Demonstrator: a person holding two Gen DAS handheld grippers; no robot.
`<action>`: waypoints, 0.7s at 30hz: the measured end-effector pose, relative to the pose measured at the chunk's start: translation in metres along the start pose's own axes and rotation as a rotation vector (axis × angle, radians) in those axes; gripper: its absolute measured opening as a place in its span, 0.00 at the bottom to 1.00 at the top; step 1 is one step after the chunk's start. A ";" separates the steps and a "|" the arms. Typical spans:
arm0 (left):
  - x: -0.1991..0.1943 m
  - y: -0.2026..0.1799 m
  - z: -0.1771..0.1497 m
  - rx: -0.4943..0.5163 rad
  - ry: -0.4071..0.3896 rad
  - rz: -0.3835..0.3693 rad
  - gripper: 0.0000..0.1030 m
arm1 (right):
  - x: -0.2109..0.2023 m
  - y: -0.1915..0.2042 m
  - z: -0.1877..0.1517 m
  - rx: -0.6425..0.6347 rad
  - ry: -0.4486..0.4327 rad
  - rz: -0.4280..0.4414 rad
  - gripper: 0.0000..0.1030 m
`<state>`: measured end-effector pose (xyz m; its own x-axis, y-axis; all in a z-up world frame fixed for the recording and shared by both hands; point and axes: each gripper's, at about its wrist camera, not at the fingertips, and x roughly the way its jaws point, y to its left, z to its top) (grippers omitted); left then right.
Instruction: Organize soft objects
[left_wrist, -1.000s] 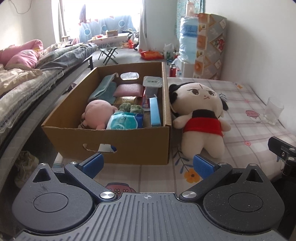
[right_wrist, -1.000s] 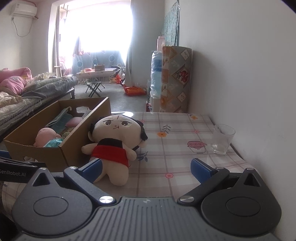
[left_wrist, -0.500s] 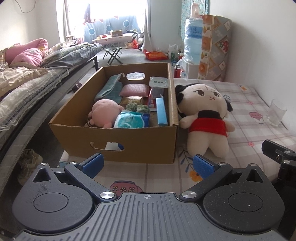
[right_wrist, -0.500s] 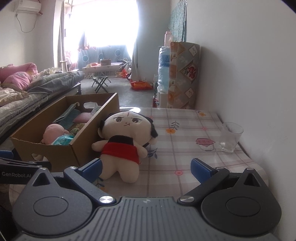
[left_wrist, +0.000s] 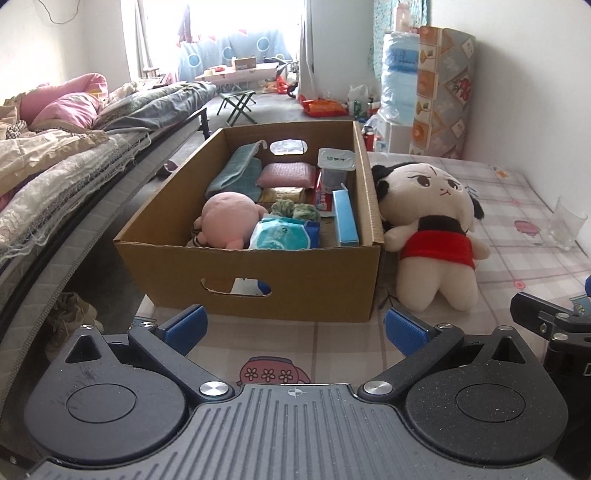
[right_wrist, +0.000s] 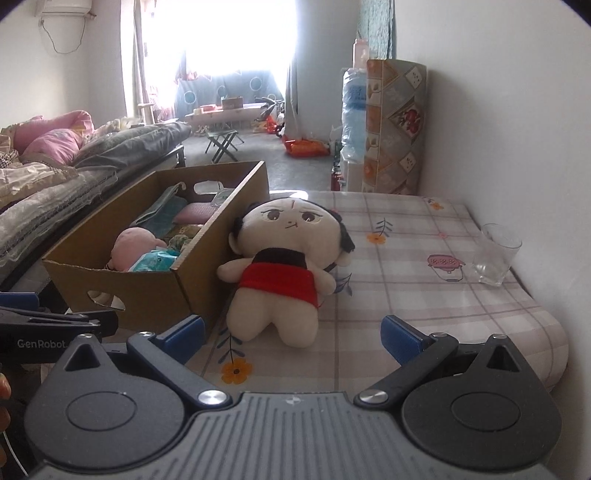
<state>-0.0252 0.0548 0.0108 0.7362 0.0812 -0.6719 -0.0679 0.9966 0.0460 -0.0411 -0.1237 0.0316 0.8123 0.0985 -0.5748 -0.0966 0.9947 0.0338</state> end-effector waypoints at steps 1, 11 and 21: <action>0.001 0.000 0.000 0.002 0.000 0.004 1.00 | 0.001 0.001 0.000 -0.003 0.005 -0.001 1.00; -0.001 0.002 0.001 0.006 -0.007 0.033 1.00 | 0.004 0.007 -0.001 -0.021 0.020 -0.029 1.00; -0.004 -0.001 0.000 0.015 -0.007 0.028 1.00 | -0.003 0.006 -0.004 -0.011 0.018 -0.031 1.00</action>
<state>-0.0280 0.0533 0.0135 0.7389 0.1090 -0.6649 -0.0785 0.9940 0.0756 -0.0466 -0.1185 0.0305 0.8046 0.0670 -0.5900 -0.0779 0.9969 0.0070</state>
